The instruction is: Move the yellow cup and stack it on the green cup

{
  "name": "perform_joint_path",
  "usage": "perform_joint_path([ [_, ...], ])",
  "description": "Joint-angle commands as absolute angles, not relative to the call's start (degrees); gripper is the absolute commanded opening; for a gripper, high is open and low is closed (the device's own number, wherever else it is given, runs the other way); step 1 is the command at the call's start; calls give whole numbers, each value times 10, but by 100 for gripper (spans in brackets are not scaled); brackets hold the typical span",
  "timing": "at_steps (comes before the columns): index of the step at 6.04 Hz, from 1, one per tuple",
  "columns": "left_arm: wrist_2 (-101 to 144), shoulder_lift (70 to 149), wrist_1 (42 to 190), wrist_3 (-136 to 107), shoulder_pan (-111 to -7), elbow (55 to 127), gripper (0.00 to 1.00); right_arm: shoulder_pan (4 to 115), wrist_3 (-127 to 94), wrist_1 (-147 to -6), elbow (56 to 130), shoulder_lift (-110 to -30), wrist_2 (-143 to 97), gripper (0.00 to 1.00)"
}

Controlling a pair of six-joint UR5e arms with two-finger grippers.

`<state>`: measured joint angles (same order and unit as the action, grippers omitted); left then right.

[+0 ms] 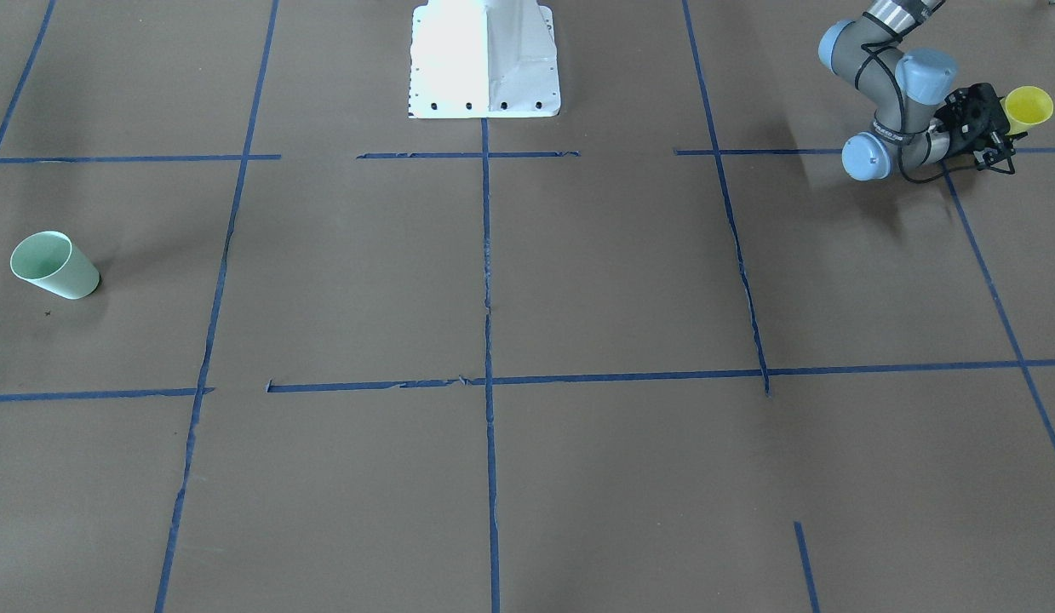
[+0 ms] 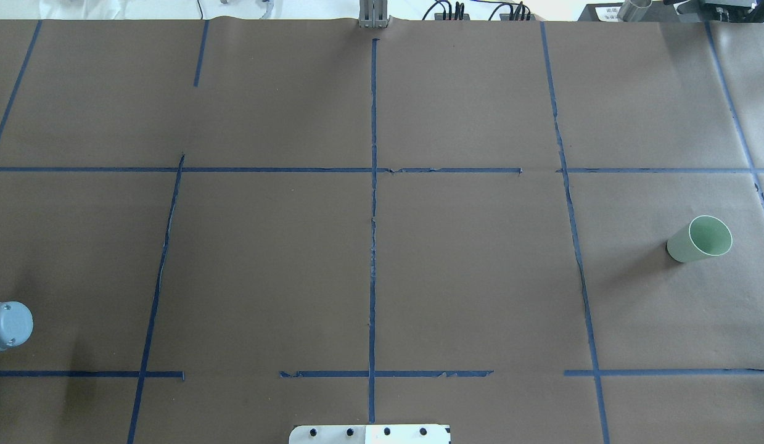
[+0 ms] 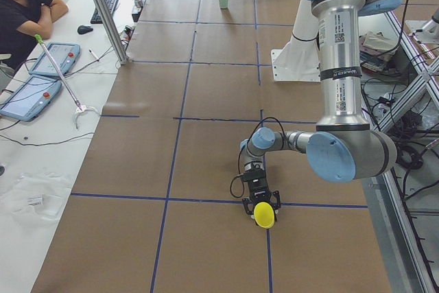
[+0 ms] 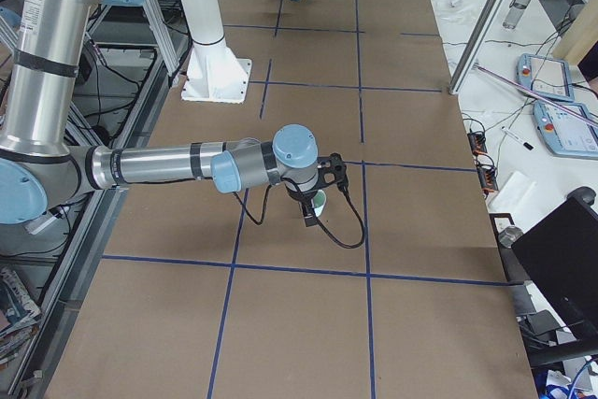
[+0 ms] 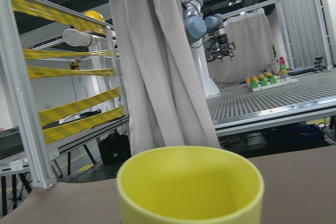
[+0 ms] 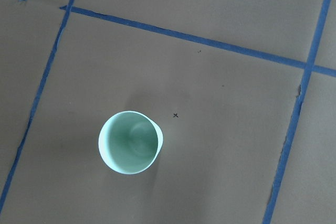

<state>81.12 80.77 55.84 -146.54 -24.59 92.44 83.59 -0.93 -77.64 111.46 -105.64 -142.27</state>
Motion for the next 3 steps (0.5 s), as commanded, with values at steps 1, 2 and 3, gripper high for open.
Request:
perform_joint_path([
  [1, 678, 820, 606, -1452, -264, 939, 7, 818, -25, -738, 1115, -1055, -1430, 100],
  [2, 607, 861, 649, -1400, -296, 940, 6, 806, -39, -711, 1114, -1055, -1430, 100],
  [3, 572, 933, 683, -1319, -335, 939, 6, 783, -107, -679, 1114, -1045, -1429, 100],
])
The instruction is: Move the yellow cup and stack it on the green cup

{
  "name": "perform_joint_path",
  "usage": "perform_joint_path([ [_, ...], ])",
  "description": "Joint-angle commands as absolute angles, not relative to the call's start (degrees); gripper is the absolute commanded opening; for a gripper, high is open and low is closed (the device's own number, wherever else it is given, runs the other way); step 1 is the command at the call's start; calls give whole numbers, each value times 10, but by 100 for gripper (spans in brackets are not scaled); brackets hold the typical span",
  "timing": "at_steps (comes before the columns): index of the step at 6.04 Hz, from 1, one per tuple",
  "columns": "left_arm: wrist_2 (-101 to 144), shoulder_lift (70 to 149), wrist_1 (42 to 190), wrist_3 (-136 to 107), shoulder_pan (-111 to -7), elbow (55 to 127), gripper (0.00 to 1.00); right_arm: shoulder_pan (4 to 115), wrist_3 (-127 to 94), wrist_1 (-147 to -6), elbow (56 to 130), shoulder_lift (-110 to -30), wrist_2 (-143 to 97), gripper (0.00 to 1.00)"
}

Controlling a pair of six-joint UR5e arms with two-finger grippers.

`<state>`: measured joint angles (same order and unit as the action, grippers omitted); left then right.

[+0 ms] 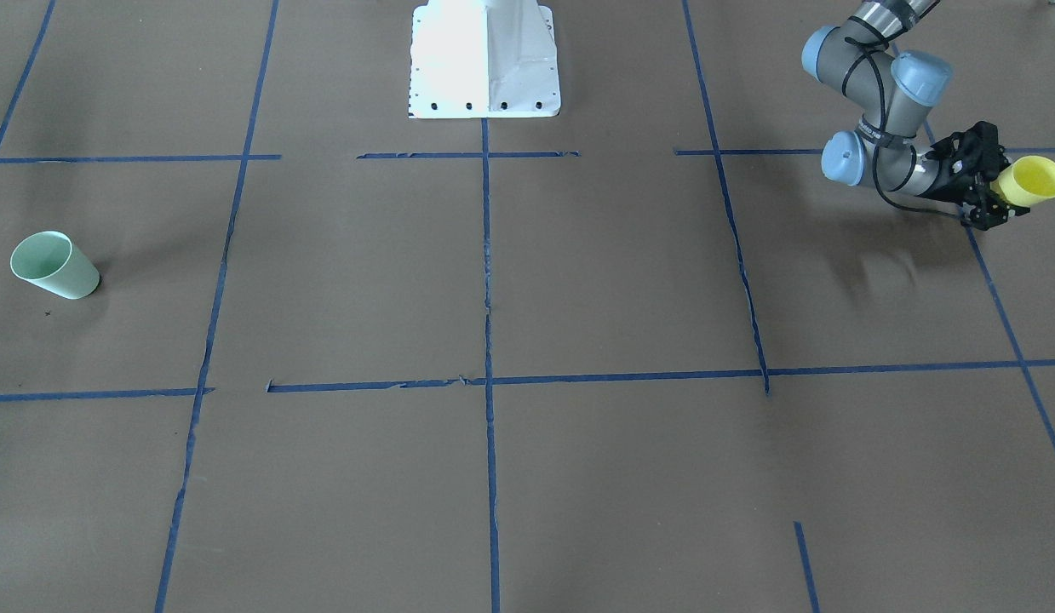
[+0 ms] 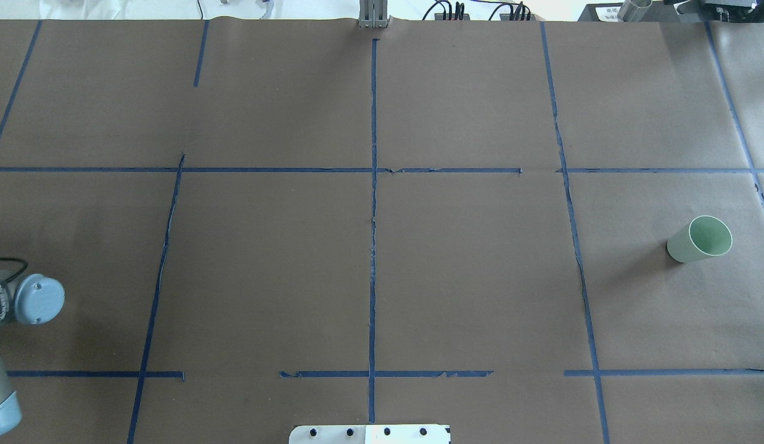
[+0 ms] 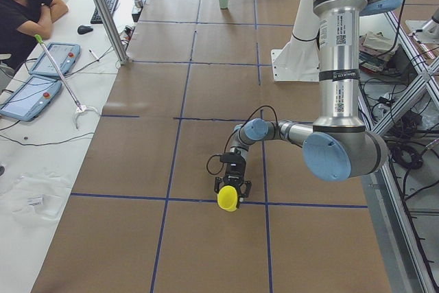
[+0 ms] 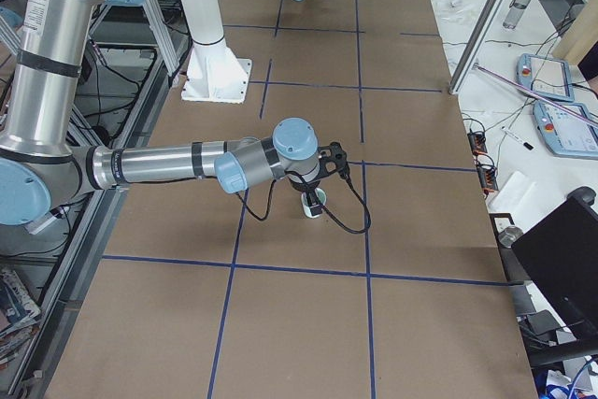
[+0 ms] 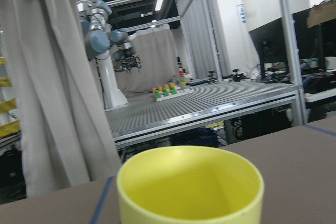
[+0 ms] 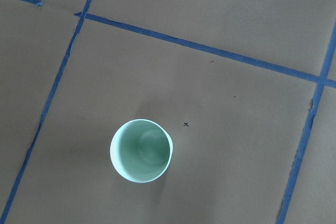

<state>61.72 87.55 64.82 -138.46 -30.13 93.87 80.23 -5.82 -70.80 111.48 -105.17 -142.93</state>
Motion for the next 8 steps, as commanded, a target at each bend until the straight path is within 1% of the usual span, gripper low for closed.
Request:
perform_joint_path([
  [1, 547, 970, 744, -1225, -357, 938, 6, 756, -186, -641, 1112, -1029, -1427, 100],
  [3, 470, 979, 966, -1072, -359, 918, 7, 723, -274, -634, 1112, -976, -1426, 100],
  [4, 463, 1018, 1018, -1017, -353, 917, 9, 710, -290, -635, 1112, -943, -1423, 100],
  [5, 464, 1093, 1041, -913, -352, 916, 9, 686, -307, -639, 1109, -914, -1407, 100],
  [6, 470, 1147, 1083, -802, -341, 915, 9, 652, -365, -640, 1107, -881, -1387, 100],
  [7, 470, 1151, 1176, -704, -303, 914, 8, 622, -434, -640, 1107, -844, -1363, 100],
  [8, 475, 1164, 1234, -600, -279, 916, 8, 594, -471, -640, 1107, -819, -1358, 100],
])
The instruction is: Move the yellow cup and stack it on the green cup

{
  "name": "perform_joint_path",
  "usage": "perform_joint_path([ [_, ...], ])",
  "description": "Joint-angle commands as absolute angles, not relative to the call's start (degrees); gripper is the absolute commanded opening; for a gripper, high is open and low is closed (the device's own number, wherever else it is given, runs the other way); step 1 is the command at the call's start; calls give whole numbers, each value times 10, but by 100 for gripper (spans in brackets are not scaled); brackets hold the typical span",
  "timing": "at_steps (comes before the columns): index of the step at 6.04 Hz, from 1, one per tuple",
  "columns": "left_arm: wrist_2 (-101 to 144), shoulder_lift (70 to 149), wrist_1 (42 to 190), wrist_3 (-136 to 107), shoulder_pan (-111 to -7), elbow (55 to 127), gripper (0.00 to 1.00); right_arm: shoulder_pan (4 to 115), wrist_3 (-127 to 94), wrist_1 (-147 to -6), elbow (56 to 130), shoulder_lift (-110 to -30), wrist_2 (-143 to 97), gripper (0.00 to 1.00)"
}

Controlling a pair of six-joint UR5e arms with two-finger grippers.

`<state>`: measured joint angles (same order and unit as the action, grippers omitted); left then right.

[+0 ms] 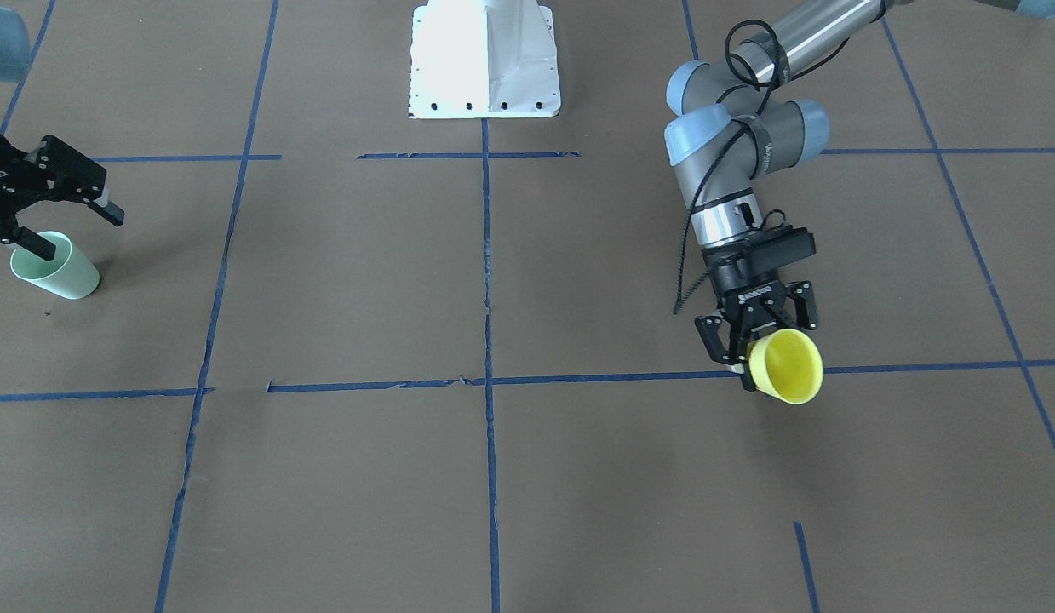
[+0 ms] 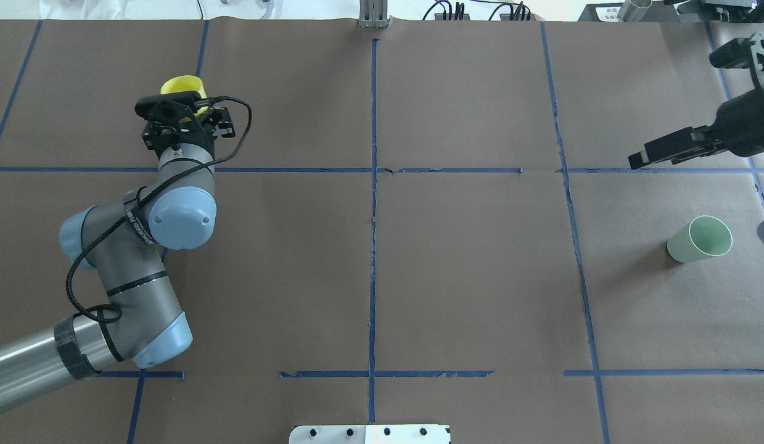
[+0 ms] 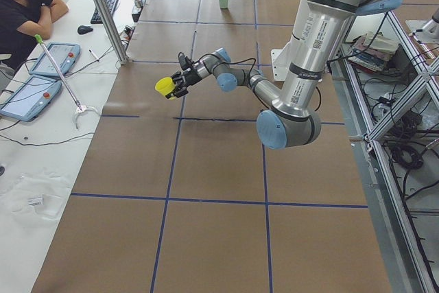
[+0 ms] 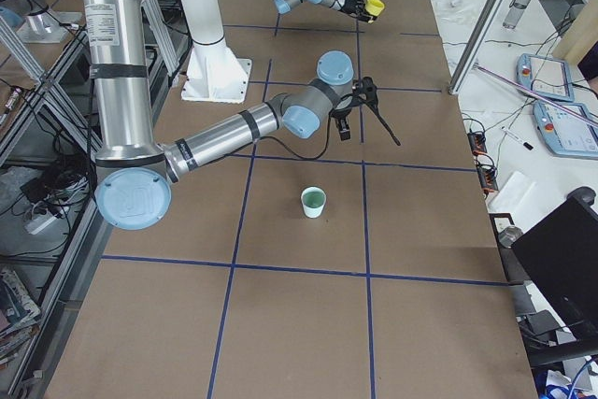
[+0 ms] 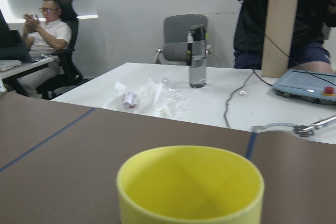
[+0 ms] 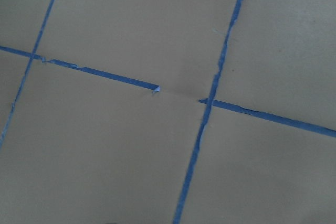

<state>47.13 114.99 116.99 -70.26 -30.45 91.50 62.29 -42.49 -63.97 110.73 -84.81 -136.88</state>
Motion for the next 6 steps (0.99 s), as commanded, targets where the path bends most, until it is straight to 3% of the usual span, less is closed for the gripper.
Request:
perform_joint_path([
  [1, 531, 1173, 1311, -536, -262, 916, 8, 549, -501, -650, 1100, -781, -1335, 100],
  [3, 658, 1177, 1515, -411, -255, 894, 7, 501, -527, -757, 1098, -677, -1323, 100],
  [6, 731, 1177, 1573, -334, -225, 891, 8, 435, -621, -809, 1051, -563, -1260, 100],
])
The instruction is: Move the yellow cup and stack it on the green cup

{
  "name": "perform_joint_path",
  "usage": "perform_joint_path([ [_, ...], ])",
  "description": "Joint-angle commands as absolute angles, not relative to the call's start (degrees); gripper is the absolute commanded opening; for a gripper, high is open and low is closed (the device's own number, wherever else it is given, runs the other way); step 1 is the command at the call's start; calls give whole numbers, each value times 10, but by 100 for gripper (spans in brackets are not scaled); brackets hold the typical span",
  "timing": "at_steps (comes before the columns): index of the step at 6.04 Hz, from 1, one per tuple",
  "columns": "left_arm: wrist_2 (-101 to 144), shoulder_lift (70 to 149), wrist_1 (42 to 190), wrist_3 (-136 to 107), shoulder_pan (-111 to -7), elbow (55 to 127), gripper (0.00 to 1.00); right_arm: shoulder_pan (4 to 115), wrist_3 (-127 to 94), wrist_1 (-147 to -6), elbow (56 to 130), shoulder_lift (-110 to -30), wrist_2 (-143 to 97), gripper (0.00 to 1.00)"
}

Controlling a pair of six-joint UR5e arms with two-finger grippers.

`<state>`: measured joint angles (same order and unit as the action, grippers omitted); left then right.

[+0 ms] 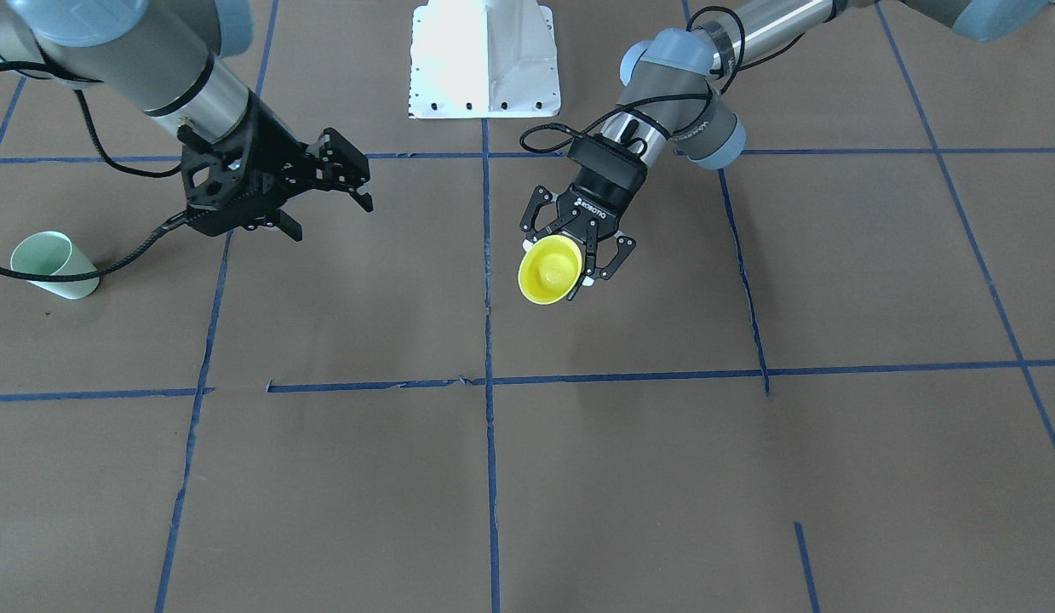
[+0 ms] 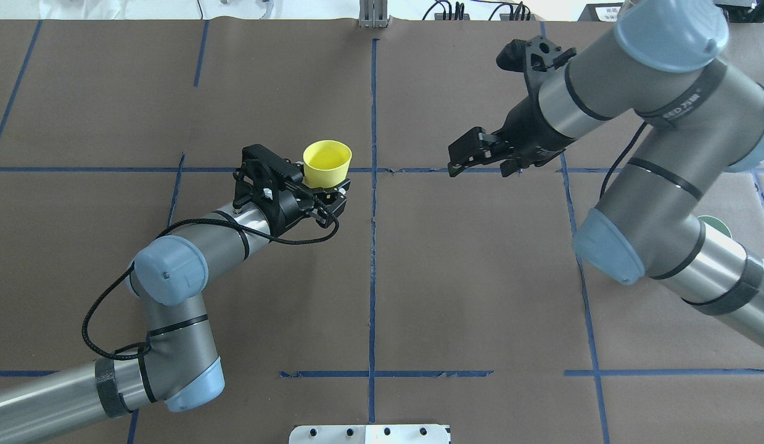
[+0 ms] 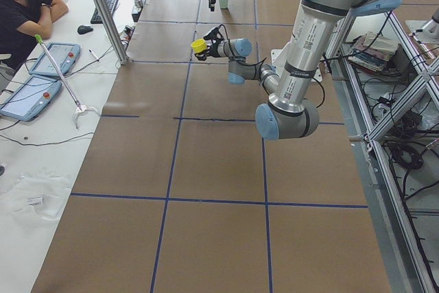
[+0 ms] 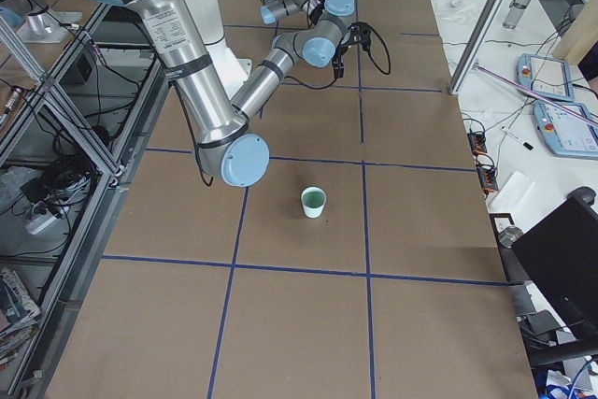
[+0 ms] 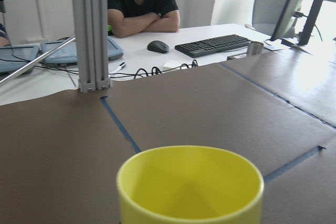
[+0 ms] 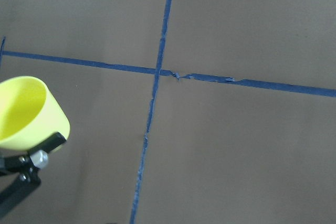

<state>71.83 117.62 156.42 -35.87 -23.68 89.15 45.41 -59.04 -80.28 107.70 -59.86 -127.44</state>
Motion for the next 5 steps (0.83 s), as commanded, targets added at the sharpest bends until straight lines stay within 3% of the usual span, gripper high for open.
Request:
perform_joint_path([
  [1, 727, 1185, 1572, -332, -198, 892, 8, 431, -668, -805, 1008, -521, -1260, 100],
  [5, 665, 1202, 1568, -249, -148, 890, 8, 405, -682, -805, 966, -496, -1268, 100],
])
